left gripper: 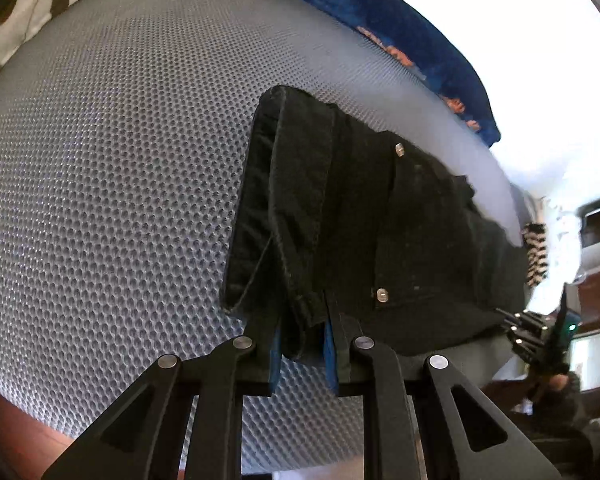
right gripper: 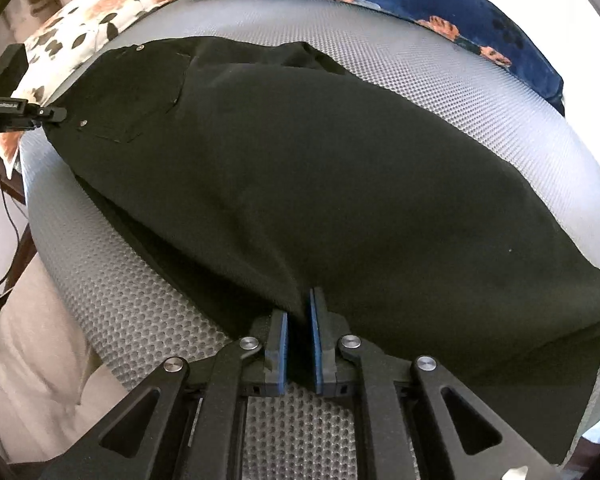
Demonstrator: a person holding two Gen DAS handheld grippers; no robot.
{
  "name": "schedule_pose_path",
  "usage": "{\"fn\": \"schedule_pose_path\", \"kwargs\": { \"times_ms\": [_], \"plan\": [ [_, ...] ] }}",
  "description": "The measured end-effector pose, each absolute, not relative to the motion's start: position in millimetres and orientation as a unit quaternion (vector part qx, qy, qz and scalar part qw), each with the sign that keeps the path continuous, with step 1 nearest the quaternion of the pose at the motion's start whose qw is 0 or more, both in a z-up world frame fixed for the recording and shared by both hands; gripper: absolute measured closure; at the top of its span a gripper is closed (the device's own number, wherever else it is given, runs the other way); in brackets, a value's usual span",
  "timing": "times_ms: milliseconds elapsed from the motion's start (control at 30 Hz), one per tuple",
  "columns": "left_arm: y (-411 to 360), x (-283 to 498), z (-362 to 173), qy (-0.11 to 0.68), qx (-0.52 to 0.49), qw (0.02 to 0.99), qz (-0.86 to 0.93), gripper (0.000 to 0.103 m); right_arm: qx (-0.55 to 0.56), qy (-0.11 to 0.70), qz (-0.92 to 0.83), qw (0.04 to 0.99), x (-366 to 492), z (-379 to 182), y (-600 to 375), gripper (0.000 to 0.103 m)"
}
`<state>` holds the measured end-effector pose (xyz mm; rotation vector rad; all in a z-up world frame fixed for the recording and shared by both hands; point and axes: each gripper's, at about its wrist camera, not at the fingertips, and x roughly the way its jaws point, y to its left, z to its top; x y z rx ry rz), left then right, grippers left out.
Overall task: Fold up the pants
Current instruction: 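Lower the folded jeans onto the mesh surface with both tools, then open both tools to release the folded jeans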
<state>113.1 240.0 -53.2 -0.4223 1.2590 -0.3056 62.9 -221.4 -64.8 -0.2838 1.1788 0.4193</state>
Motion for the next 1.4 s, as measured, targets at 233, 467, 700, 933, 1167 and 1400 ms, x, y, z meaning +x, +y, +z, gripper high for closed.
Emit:
{"fn": "schedule_pose_path", "kwargs": {
  "times_ms": [233, 467, 700, 933, 1167, 1400],
  "plan": [
    [202.4, 123.7, -30.7, 0.544, -0.127, 0.821, -0.117, 0.087, -0.125, 0.552, 0.183, 0.804, 66.2, -72.6, -220.1, 0.092],
    [203.3, 135.5, -32.0, 0.531, -0.097, 0.835, -0.106, 0.090, -0.120, 0.551, 0.170, 0.808, 61.5, -72.5, -215.2, 0.092],
    [215.9, 138.3, -50.4, 0.527, -0.114, 0.837, -0.092, 0.090, -0.098, 0.552, 0.170, 0.811, 56.3, -71.2, -216.6, 0.091],
    [214.3, 129.7, -57.8, 0.511, -0.094, 0.851, -0.073, 0.079, -0.091, 0.551, 0.167, 0.812, 57.5, -75.8, -216.7, 0.083],
    [215.8, 112.8, -30.4, 0.483, -0.079, 0.872, -0.030, 0.060, -0.066, 0.547, 0.175, 0.816, 53.1, -62.8, -222.0, 0.047],
    [169.0, 91.5, 16.5, 0.423, 0.004, 0.905, -0.044, 0.056, 0.035, 0.511, 0.146, 0.846, 45.7, -28.0, -294.1, 0.047]
  ]
}}
